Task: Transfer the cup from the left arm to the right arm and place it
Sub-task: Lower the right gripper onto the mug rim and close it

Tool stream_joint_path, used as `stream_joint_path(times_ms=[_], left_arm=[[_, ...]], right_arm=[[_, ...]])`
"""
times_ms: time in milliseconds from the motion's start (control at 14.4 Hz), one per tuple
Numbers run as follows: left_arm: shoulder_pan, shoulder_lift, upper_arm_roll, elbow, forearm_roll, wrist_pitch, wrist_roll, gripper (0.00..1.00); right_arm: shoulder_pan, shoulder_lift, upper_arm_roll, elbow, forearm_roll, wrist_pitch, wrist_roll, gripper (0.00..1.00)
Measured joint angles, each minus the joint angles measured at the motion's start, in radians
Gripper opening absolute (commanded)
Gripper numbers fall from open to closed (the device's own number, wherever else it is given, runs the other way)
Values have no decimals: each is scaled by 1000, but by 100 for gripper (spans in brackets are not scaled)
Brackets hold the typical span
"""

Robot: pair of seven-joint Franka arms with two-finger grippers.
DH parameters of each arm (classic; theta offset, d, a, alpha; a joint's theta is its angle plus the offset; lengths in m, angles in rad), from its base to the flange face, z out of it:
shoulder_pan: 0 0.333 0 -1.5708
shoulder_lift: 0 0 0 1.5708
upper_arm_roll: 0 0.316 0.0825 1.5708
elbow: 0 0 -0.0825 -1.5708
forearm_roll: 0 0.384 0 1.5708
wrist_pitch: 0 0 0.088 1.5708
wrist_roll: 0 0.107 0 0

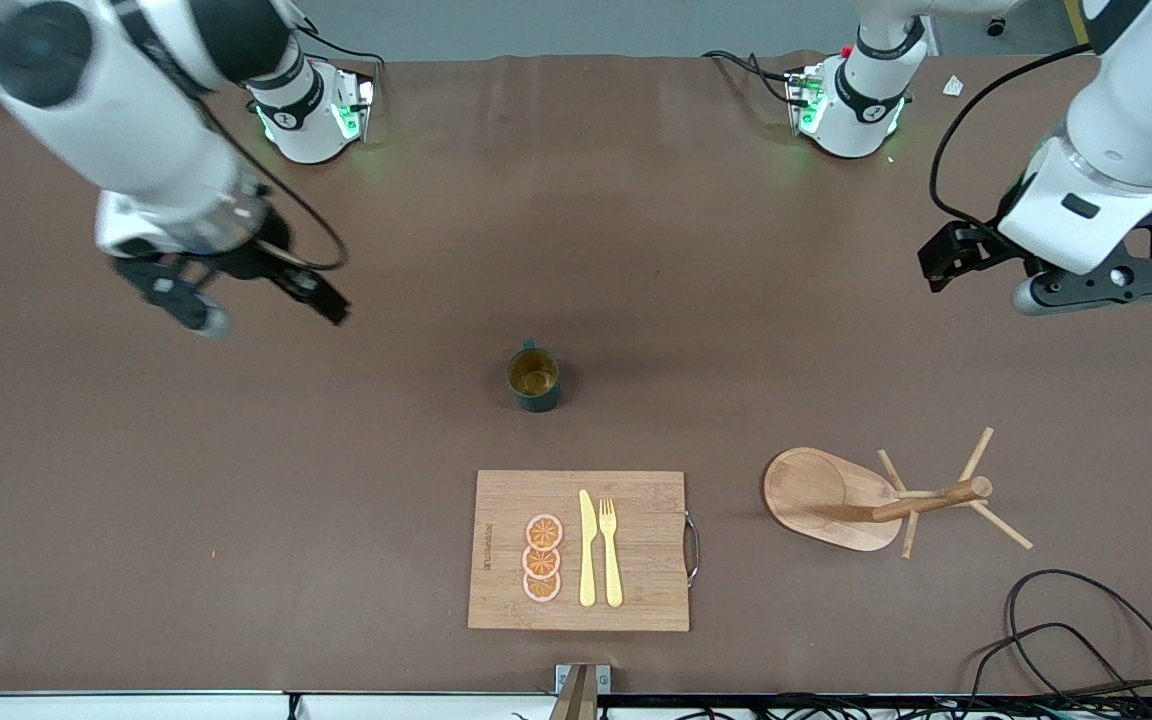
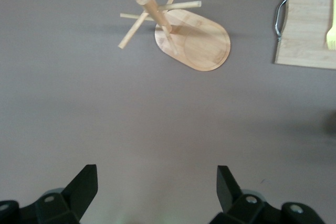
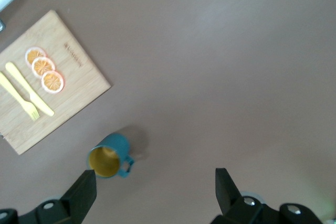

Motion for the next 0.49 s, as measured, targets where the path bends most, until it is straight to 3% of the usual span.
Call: stream_joint_path(times_ms=[208,486], left_arm=[[56,-2,0,0,-4,-28,125,100],[83,-4,-3,0,-8,-43,186,100]], right_arm=[[103,132,0,25,0,108,151,100],[180,352,-1,159,0,185,250,100]])
